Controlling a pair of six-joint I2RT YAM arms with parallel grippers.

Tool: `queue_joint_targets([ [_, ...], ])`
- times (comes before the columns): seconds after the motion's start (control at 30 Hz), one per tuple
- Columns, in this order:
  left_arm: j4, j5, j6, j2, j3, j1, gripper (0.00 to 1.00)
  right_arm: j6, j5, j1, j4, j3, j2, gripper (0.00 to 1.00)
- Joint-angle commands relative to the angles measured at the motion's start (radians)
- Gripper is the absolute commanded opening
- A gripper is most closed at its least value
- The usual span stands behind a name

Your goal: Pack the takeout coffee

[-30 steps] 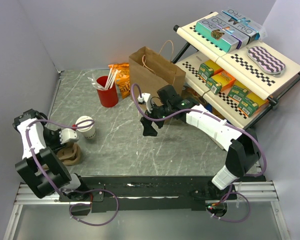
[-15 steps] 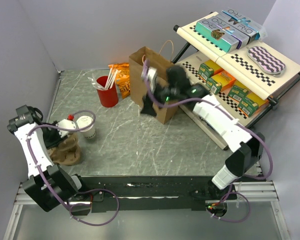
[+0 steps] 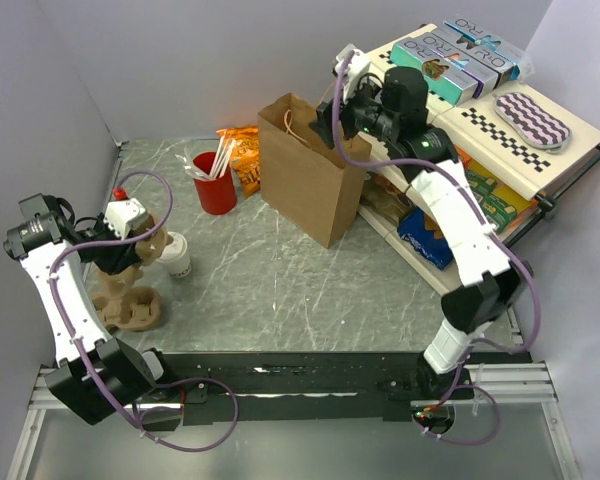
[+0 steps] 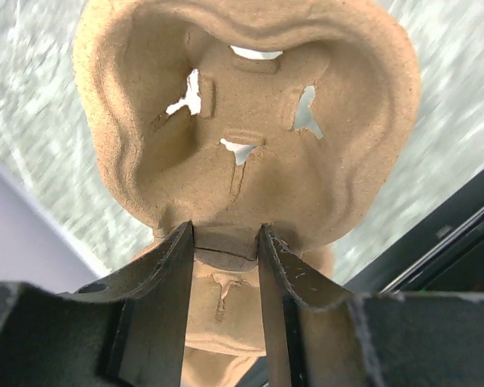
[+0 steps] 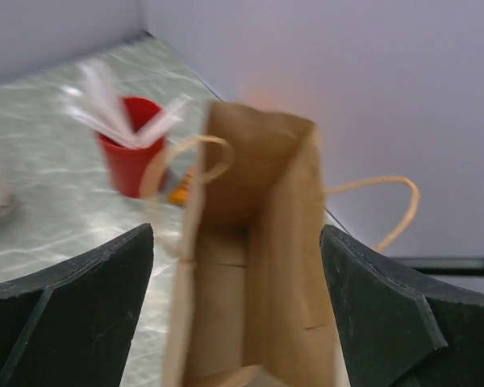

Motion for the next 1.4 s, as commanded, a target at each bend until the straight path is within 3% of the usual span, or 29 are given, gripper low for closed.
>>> queue_joint_targets([
  [0.0,-0.044,0.197,-0.154,-0.047,0.033,-0.011,0.01,-0.06,0.136,-0.031,0.056,0.052,0.078,0.89],
  [0.2,-0.044,0.337,-0.277,-0.067,0.062,-0.033,0.01,-0.078,0.176,-0.069,0.065,0.035,0.113,0.89],
  [0.4,-0.042,0.493,-0.342,-0.078,0.085,-0.056,0.01,-0.081,0.115,-0.107,0.06,0.032,0.167,0.89],
  [0.53,-0.033,0.475,-0.381,-0.082,0.099,-0.16,0.01,-0.106,0.075,-0.121,0.054,0.046,0.208,0.9],
  [0.77,-0.037,0.484,-0.42,-0.087,0.106,-0.206,0.01,-0.114,0.043,-0.132,0.062,0.04,0.233,0.82],
  [1.07,-0.041,0.494,-0.432,-0.058,0.122,-0.232,0.01,-0.104,-0.04,-0.132,0.016,0.083,0.254,0.49],
  [1.37,0.01,0.37,-0.38,-0.086,0.137,-0.287,0.01,-0.149,-0.129,-0.115,-0.027,0.06,0.233,0.0],
])
